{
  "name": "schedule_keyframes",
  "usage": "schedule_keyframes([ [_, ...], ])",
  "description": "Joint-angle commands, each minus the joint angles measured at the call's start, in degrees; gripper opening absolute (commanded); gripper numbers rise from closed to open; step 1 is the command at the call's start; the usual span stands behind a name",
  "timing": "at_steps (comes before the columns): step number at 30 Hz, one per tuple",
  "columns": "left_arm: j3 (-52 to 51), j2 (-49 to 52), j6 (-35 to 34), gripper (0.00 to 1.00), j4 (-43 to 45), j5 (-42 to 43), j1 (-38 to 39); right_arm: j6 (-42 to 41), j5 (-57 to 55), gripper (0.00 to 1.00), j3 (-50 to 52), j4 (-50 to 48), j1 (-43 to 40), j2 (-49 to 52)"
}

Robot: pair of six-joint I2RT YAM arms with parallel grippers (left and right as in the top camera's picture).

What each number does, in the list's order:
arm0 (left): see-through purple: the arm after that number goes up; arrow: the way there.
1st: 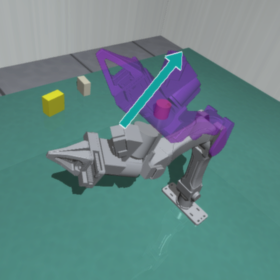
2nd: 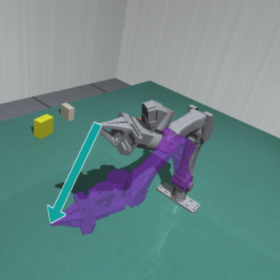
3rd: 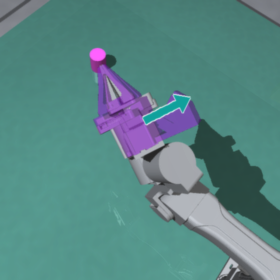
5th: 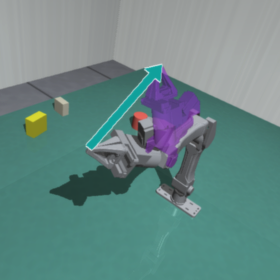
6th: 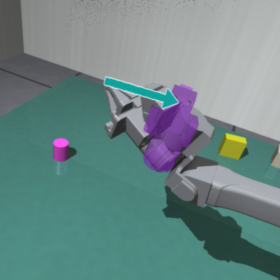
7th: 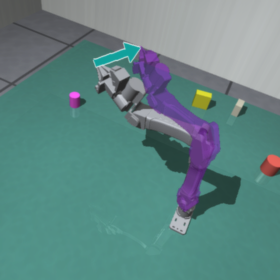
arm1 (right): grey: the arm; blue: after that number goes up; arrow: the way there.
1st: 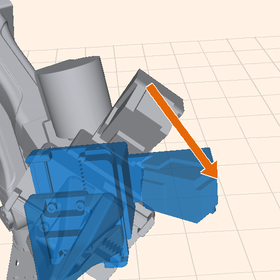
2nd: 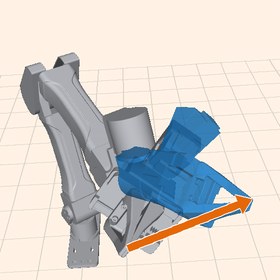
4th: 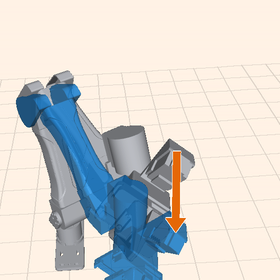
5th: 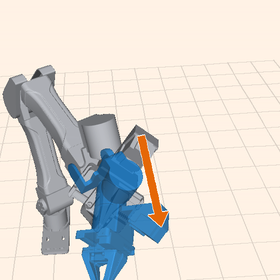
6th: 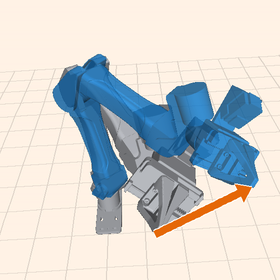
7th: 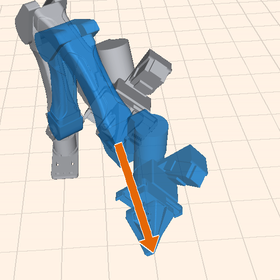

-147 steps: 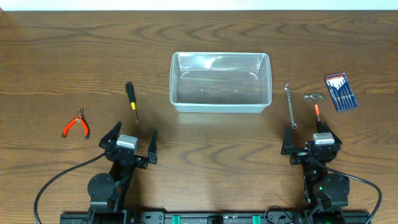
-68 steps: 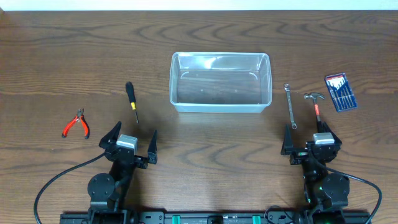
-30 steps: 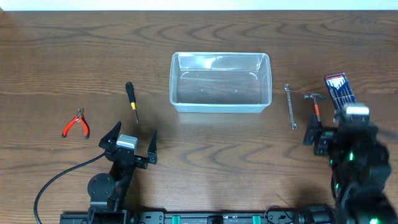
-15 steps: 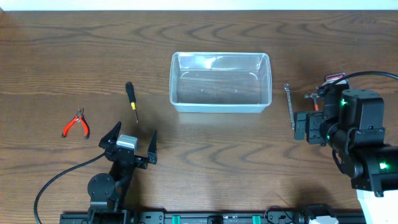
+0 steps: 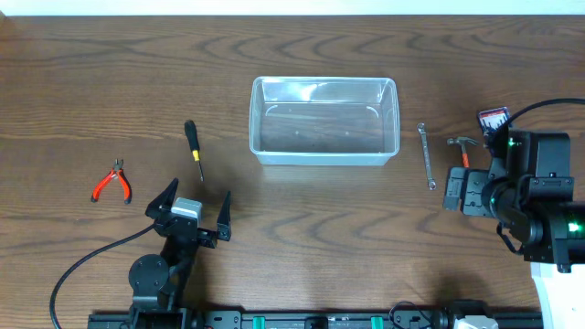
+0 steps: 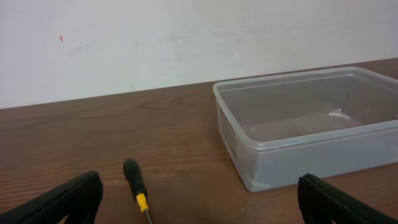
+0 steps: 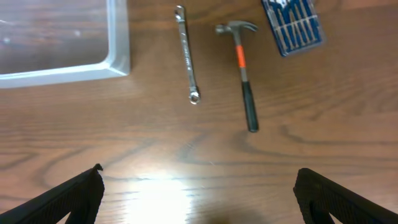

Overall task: Pack container
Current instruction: 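Move the right gripper over the silver wrench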

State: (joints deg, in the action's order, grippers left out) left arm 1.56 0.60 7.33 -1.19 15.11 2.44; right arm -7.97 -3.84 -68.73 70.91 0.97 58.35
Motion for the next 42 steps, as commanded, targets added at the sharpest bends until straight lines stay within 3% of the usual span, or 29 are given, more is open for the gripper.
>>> schedule_keyframes([
  [1,-1.33,-0.37,-0.52,0.98,-1.46,1.36,-0.22,-1.18,0.63,0.99,-1.22,-0.46,-0.42,0.46],
  [7,-1.33,-0.37,-0.52,0.98,-1.46,1.36,-0.22,-1.18,-0.02,0.99,-1.22,-2.45,-0.79,4.31],
  [17,-1.33,-0.37,-0.52,0.98,-1.46,1.36,-0.22,2.12,3.78,0.99,-1.88,-3.15,-3.04,19.82],
  [29,-1.33,-0.37,-0.52,0.98,-1.44,1.36,-0.22,3.91,0.66,0.99,-1.86,-13.27,-3.06,26.12],
  [42,-1.33,-0.37,-0.52,0.98,-1.44,1.36,-0.22,8.96,0.61,0.99,-1.88,-17.70,-3.04,35.76],
])
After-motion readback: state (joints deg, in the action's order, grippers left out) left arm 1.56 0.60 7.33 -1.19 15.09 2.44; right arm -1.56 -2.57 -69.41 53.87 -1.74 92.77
